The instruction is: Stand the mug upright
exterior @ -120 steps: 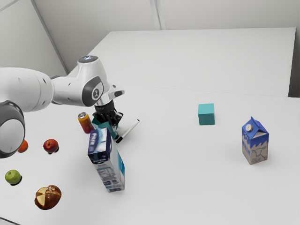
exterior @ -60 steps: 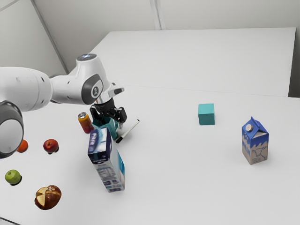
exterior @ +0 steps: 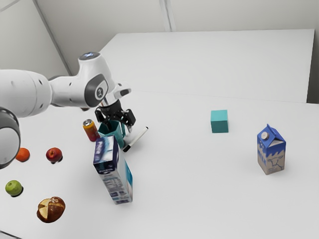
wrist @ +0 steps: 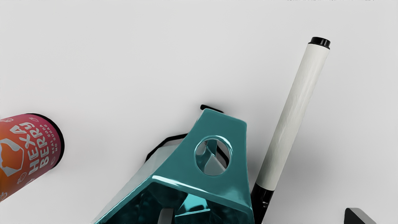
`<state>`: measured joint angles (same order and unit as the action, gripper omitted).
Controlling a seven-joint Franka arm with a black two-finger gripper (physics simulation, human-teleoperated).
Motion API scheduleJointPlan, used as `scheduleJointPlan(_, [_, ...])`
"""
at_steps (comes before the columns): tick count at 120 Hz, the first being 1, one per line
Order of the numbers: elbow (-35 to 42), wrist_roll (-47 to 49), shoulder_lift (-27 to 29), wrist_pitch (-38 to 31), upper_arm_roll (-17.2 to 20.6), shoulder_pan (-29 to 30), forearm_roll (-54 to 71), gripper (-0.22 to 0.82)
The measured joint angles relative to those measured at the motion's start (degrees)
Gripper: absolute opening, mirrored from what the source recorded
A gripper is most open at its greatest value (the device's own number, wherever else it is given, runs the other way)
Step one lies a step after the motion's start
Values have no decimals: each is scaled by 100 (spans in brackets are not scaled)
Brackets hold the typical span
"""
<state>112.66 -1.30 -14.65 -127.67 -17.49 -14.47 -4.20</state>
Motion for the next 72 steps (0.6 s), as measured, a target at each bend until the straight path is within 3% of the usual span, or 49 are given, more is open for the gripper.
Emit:
scheduleJointPlan(44, [-56, -136, 459, 257, -30, -14, 59, 60])
scheduleJointPlan(72, [-571, -295, 847, 867, -67, -23, 355, 60])
